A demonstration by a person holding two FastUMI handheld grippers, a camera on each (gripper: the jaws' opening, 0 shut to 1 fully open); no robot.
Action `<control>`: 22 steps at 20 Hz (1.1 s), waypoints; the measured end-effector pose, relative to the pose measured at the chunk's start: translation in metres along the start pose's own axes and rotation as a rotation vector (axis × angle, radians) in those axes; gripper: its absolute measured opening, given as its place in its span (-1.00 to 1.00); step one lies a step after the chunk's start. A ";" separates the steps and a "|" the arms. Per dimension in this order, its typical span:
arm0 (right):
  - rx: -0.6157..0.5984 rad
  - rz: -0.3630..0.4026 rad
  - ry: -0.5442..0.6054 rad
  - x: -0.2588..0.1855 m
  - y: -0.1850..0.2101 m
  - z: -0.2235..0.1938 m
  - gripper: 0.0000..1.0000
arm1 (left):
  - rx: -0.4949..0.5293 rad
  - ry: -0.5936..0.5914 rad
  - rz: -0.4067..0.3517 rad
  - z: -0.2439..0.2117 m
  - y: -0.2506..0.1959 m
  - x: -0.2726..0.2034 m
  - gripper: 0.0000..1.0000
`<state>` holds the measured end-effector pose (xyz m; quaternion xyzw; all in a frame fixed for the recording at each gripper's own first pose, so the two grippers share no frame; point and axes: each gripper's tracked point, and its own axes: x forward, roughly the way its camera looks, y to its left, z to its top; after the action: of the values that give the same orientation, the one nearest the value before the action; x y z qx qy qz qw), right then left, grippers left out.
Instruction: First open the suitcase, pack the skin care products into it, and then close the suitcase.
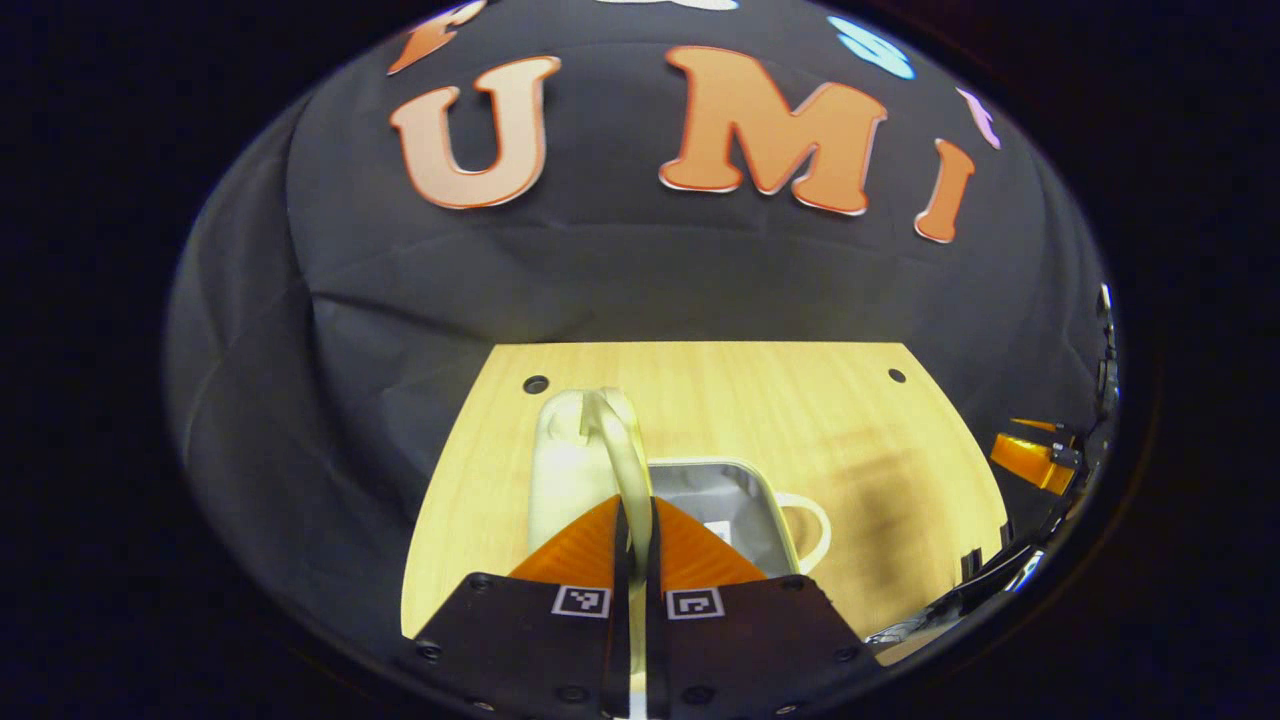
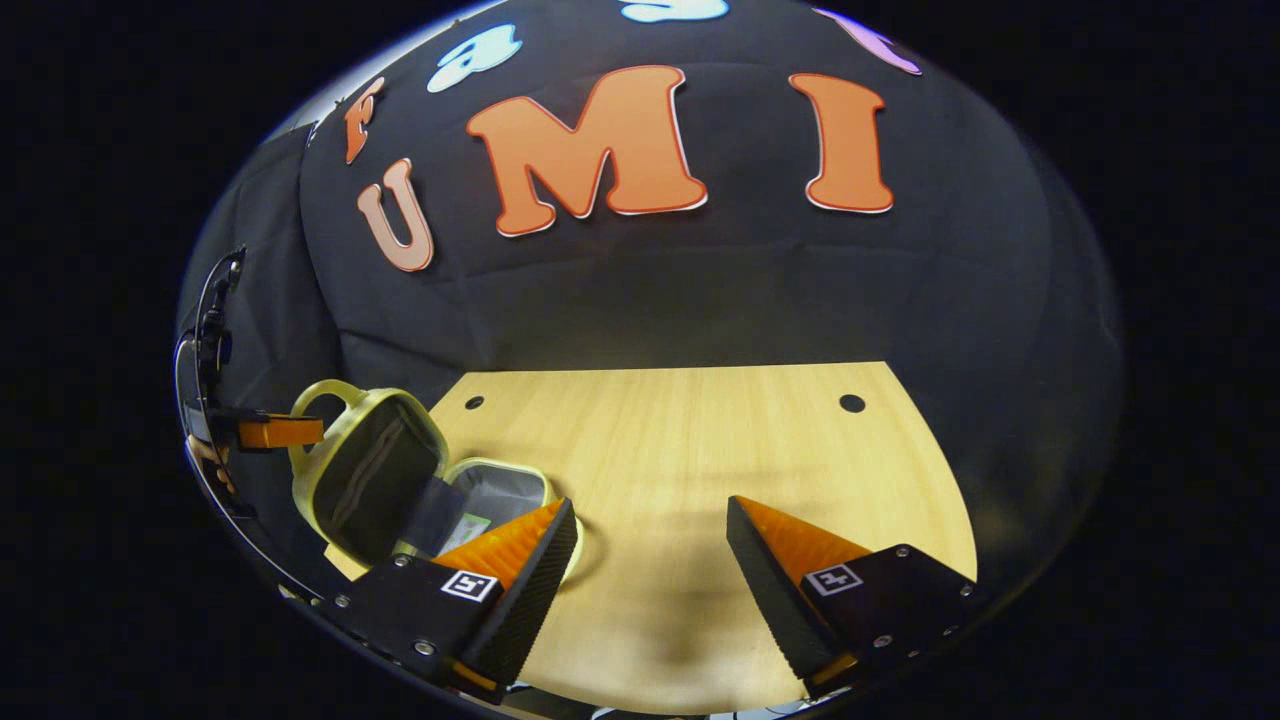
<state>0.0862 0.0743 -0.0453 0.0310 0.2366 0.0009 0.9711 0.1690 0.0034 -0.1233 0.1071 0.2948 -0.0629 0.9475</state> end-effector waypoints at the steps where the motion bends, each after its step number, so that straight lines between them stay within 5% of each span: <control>1: 0.006 -0.006 -0.003 -0.005 -0.011 -0.001 0.92 | 0.020 0.003 -0.010 -0.001 -0.017 0.005 -0.87; 12: 0.036 -0.061 0.021 -0.025 -0.082 -0.048 0.92 | 0.115 0.133 -0.214 -0.070 -0.169 0.075 -0.87; 22: 0.017 -0.031 0.081 -0.014 -0.081 -0.072 0.93 | 0.170 0.241 -0.179 -0.113 -0.189 0.103 -0.78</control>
<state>0.0398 -0.0022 -0.1078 0.0356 0.2760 -0.0151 0.9604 0.1575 -0.1590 -0.3044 0.1668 0.4081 -0.1584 0.8835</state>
